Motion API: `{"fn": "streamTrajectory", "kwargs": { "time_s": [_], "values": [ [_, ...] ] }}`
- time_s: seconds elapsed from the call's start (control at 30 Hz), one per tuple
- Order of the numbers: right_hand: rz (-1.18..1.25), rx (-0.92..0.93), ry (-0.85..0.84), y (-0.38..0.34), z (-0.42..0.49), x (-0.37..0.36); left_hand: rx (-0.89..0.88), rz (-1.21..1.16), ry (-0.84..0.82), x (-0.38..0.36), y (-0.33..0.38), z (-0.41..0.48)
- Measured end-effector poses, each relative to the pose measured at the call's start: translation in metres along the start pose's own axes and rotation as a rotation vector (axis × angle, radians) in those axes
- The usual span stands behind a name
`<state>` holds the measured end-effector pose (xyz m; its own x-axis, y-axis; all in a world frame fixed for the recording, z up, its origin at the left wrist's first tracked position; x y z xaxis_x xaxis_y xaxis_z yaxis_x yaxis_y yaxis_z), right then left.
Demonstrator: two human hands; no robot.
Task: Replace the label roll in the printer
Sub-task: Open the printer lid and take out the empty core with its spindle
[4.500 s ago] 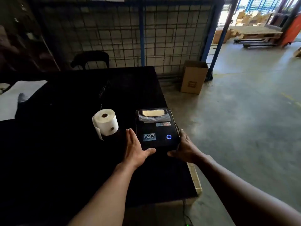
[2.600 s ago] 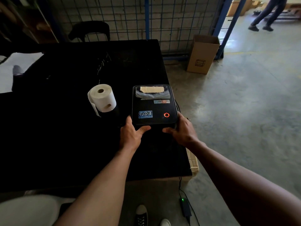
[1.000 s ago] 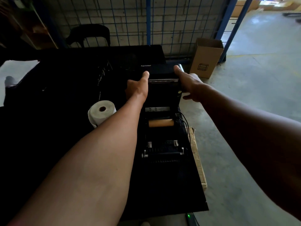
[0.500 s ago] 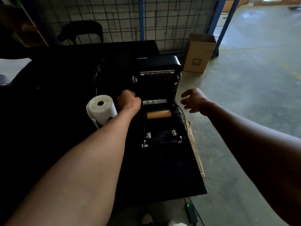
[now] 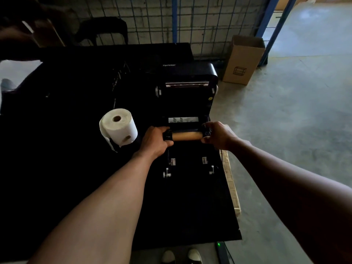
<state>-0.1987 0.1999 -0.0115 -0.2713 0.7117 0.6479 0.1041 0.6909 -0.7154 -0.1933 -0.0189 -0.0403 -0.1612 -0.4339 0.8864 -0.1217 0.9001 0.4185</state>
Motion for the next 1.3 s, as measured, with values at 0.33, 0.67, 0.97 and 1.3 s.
{"fn": "streamTrajectory", "kwargs": {
  "time_s": [0.33, 0.67, 0.97, 1.3],
  "values": [
    [0.029, 0.023, -0.045, 0.011, 0.01, -0.002, -0.036, 0.047, 0.046, -0.001, 0.004, 0.008],
    [0.465, -0.011, 0.036, -0.021, -0.006, 0.042, -0.053, -0.366, 0.045, 0.049, 0.028, -0.005],
    [0.789, -0.015, -0.112, -0.083, -0.053, 0.041, 0.139, -0.925, 0.102, 0.098, 0.045, -0.065],
    [0.726, -0.135, -0.23, -0.105, -0.088, -0.067, 0.246, -1.074, -0.003, 0.076, -0.054, -0.125]
  ]
}}
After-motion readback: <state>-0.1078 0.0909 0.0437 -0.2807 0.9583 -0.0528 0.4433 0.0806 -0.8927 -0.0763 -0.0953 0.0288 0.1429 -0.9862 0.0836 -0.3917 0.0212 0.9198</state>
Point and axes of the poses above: each hand's wrist, its own z-axis towards the middle knuckle, its own x-axis out of the back of the hand, y = z × x, the point moved 6 cm from there along z, towards the middle knuckle, and after that the axes turned 13 degrees about z, right-handed, at the moved point
